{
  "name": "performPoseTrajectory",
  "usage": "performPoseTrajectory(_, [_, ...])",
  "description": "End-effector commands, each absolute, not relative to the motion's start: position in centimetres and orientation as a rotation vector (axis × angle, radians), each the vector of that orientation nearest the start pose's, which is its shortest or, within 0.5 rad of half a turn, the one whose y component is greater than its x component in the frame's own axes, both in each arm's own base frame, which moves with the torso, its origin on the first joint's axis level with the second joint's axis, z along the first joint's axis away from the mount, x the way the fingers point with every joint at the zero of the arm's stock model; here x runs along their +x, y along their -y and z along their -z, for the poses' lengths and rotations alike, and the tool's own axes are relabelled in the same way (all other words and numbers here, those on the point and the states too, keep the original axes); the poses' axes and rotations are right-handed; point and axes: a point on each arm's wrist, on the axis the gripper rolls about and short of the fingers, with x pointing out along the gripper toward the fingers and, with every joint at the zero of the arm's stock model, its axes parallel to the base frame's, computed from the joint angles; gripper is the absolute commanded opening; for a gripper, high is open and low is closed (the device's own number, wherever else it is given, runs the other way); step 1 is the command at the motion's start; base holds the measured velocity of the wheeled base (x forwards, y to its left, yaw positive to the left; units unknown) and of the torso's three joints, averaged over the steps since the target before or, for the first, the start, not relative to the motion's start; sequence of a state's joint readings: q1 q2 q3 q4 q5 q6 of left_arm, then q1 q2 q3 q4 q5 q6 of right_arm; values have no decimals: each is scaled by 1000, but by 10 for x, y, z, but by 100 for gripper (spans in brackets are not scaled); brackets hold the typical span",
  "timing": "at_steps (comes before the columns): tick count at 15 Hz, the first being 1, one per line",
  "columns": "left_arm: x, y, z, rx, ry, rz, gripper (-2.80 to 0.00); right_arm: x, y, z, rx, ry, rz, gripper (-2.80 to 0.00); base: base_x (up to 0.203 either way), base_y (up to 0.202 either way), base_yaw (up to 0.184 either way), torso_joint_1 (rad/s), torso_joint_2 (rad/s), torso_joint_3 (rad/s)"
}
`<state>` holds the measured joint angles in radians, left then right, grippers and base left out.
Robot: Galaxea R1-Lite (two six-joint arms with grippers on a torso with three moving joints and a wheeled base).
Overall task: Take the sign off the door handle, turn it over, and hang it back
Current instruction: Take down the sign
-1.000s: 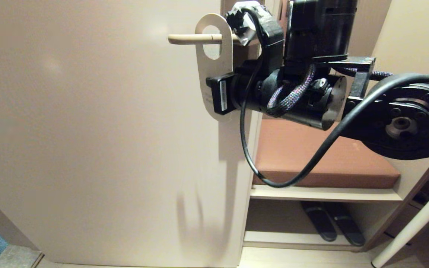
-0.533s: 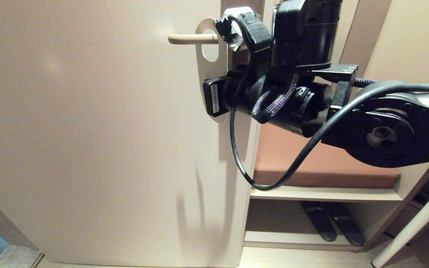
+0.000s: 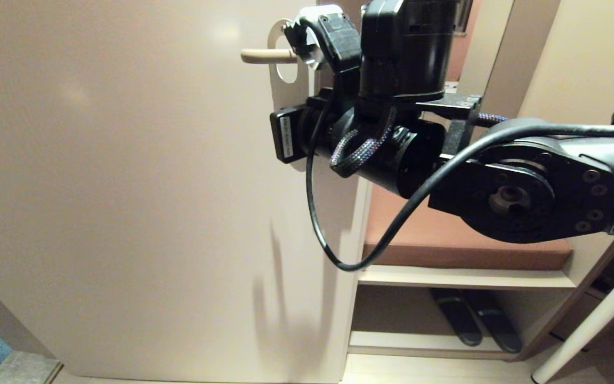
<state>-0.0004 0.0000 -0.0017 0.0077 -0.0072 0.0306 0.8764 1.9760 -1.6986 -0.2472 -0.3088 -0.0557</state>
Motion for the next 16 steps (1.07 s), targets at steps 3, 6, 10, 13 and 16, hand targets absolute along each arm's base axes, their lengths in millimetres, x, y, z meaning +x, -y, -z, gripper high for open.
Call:
performPoseTrajectory(3, [-23,0,-75,31,-6,8,-280,261,-323,-294,-88,-6,-567,-280,0,0,0,0,0,0])
performPoseTrajectory(6, [-23,0,-75,31,-6,8,-280,260,-329,-293,-97,34,-566,-280,0,0,0,0,0,0])
performPoseTrajectory(10, [-23,0,-75,31,-6,8,-280,263,-335,-292,-102,69,-552,-280,0,0,0,0,0,0])
performPoseTrajectory(13, [-23,0,-75,31,-6,8,-280,266,-339,-287,-114,69,-551,-280,0,0,0,0,0,0])
performPoseTrajectory(16, [-23,0,-75,31,-6,8,-280,269,-344,-280,-117,80,-544,-280,0,0,0,0,0,0])
